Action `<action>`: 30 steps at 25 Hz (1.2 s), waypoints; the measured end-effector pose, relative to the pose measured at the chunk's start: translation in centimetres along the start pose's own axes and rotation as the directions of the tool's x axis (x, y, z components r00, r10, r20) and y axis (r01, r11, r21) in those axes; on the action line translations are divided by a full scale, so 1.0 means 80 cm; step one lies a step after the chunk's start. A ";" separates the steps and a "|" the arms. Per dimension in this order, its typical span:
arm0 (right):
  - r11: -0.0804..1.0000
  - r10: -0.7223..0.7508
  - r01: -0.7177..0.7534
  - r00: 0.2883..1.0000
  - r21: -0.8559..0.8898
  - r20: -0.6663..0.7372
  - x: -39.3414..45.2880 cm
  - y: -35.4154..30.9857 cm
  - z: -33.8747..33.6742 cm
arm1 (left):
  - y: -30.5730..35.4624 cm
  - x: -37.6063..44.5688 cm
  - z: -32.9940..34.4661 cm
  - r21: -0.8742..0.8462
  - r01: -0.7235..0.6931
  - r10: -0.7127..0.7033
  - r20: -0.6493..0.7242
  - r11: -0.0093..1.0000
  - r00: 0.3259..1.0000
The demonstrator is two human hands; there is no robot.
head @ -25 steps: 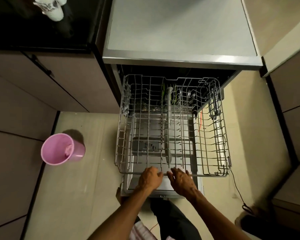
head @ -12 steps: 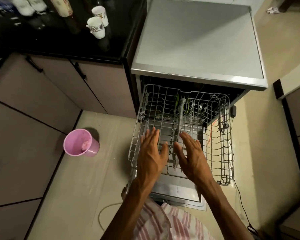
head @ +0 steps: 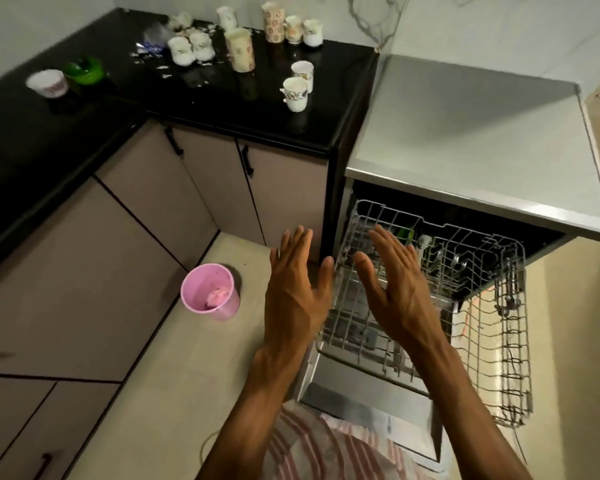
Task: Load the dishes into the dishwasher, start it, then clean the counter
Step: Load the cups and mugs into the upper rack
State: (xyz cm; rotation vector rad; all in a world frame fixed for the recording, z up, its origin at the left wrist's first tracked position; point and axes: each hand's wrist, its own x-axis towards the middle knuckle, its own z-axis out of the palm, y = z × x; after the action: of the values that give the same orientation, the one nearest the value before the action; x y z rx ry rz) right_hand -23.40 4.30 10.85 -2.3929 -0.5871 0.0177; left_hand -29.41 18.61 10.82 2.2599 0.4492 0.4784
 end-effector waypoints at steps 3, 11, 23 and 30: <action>0.999 -0.003 0.004 1.000 0.039 -0.010 0.011 -0.055 0.028 | -0.026 0.004 -0.056 -0.020 0.018 -0.018 -0.034 1.000 0.999; 0.996 -0.043 0.049 0.995 0.075 -0.086 0.022 -0.166 0.098 | -0.094 0.020 -0.164 -0.060 -0.012 0.010 -0.035 0.998 0.999; 0.986 -0.116 0.126 0.989 0.106 -0.096 0.102 -0.210 0.114 | -0.111 0.085 -0.201 -0.055 0.038 -0.039 -0.012 0.998 0.999; 0.973 -0.170 0.177 0.984 0.149 -0.055 0.160 -0.203 0.108 | -0.098 0.135 -0.191 -0.085 0.146 -0.149 -0.037 0.986 0.988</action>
State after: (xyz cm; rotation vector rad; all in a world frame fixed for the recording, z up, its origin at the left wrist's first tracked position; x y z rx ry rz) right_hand -19.88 25.84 15.81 -2.1814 -0.7457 -0.0617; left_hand -28.51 37.94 16.78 2.1227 0.6034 0.4616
